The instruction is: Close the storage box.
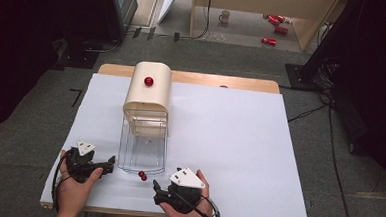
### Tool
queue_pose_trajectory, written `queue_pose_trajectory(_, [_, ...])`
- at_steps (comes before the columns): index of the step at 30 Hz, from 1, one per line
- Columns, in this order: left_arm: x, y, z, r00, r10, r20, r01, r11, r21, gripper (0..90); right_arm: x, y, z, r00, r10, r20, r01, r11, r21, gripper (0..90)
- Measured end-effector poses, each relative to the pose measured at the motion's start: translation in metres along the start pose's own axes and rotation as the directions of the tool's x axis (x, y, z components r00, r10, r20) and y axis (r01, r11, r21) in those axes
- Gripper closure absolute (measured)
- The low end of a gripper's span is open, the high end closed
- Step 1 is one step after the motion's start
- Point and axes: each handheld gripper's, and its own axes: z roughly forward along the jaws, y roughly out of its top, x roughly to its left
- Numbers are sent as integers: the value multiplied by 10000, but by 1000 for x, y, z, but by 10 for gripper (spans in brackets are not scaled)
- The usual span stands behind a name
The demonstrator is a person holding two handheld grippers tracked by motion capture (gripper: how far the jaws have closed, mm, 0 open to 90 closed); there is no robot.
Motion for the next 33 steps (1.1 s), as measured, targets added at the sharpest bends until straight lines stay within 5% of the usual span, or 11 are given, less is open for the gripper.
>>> queue_pose_trajectory(7, [0,0,0,10000,-2,3,2,10000,2,0,10,1,5,9992,-17,-409,7,9997,-249,434])
queue_pose_trajectory(12, [0,0,0,10000,1,2,-1,10000,3,0,22,2,15,9937,-119,-1110,103,9998,-152,563])
queue_pose_trajectory(22, [0,0,0,10000,-4,4,4,10000,-3,0,31,4,24,9900,167,-1398,-188,9997,-137,670])
queue_pose_trajectory(33, [0,0,0,10000,0,1,0,10000,-3,0,40,4,31,9923,371,-1179,-390,9991,-141,738])
